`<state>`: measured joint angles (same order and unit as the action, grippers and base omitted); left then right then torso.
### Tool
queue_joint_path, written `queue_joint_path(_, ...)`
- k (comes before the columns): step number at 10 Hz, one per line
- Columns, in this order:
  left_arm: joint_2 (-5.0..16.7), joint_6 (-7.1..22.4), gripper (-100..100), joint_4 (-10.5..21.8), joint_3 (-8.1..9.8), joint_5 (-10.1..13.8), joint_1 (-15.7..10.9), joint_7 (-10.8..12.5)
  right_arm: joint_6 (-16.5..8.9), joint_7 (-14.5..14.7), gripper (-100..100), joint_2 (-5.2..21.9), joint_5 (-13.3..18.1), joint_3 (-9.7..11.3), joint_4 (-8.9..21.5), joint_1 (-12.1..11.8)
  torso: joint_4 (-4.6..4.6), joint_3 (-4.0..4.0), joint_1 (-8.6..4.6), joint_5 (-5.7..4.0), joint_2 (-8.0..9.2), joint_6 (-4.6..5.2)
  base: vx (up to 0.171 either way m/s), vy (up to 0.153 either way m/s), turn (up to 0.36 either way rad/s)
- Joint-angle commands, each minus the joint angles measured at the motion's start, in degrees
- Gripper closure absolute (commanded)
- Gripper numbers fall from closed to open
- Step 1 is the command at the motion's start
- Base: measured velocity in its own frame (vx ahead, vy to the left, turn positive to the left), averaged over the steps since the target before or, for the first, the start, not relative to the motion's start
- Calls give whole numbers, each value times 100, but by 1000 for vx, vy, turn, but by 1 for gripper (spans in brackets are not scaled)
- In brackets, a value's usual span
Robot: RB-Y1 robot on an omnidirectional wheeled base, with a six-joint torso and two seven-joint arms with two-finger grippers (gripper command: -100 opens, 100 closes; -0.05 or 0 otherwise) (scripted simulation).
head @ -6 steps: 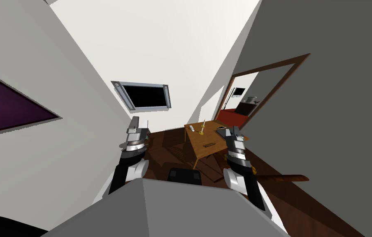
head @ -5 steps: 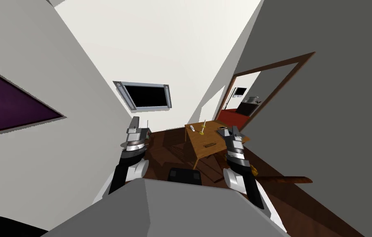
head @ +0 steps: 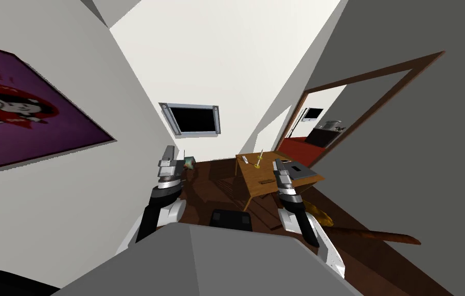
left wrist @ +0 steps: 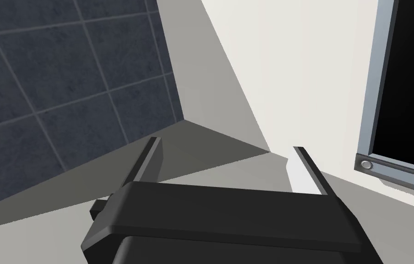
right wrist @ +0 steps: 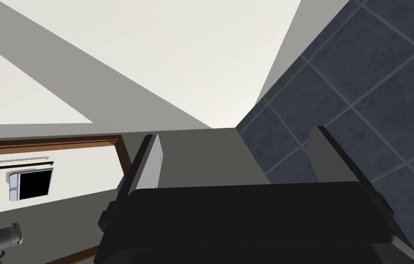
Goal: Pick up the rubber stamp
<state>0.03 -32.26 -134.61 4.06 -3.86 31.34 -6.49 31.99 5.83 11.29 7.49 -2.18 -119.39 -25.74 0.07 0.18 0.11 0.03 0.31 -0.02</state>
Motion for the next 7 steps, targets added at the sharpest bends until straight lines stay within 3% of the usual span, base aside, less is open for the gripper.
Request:
queue_joint_path(1, 0, 0, 0, 0, 0, 0, 0, 0, 61, 51, -100, 104, 127, 62, 181, 71, 0, 0, 0, 0, 0, 0, -54, 20, 77)
queue_joint_path(3, 0, 0, 0, 0, 0, 0, 1, 0, 305, 175, -100, 488, 507, 209, 583, 309, -2, -7, -4, -1, -12, 1, -57, 27, 196)
queue_joint_path(6, 0, 0, 0, 0, 0, 0, 1, 0, 430, 243, -100, 731, 760, 296, 997, 437, -3, -8, -4, -1, -14, 1, -40, 25, 109)
queue_joint_path(7, 0, 0, 0, 0, 1, 0, 1, 0, 555, 316, -100, 951, 995, 392, 1222, 570, -4, -11, -7, -2, -19, 4, -39, 23, 175)
